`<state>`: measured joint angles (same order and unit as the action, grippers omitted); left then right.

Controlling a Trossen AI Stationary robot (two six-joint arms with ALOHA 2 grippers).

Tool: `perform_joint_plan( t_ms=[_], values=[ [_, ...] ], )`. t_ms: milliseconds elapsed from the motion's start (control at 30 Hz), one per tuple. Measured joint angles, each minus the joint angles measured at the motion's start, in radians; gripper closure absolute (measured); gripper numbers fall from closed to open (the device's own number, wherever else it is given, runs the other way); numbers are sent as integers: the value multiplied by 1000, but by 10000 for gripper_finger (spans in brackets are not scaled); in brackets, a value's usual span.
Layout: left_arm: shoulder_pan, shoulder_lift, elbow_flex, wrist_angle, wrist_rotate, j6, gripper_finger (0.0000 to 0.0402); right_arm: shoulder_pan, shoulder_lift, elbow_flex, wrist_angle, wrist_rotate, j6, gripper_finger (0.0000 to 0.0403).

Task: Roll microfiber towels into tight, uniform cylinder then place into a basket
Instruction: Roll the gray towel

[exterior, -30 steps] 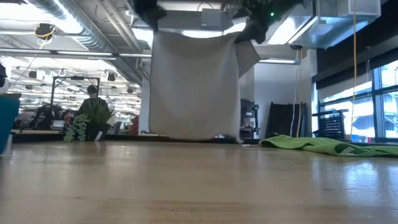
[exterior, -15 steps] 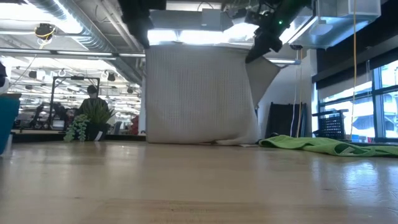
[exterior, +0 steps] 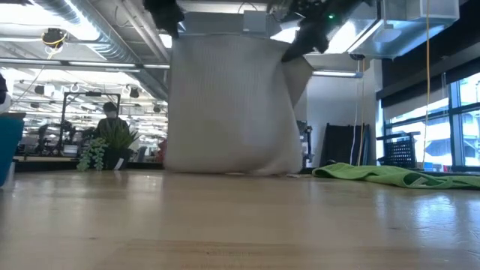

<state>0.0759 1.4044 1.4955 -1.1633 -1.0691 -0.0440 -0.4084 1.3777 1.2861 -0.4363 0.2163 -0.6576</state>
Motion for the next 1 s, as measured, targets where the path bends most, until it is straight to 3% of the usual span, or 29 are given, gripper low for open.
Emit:
perform_joint_plan(
  t_ms=[167,633,800,1000],
  values=[
    [46,0,108,1,14,17,402,-1,0,19,89,121,-36,400],
    [158,0,161,-5,7,45,401,-21,2,53,158,122,-80,400],
    [152,1,161,-50,47,-4,401,-26,5,52,46,87,-24,400],
    [114,2,106,-103,76,-60,401,-26,4,-8,38,67,22,400]
  ],
)
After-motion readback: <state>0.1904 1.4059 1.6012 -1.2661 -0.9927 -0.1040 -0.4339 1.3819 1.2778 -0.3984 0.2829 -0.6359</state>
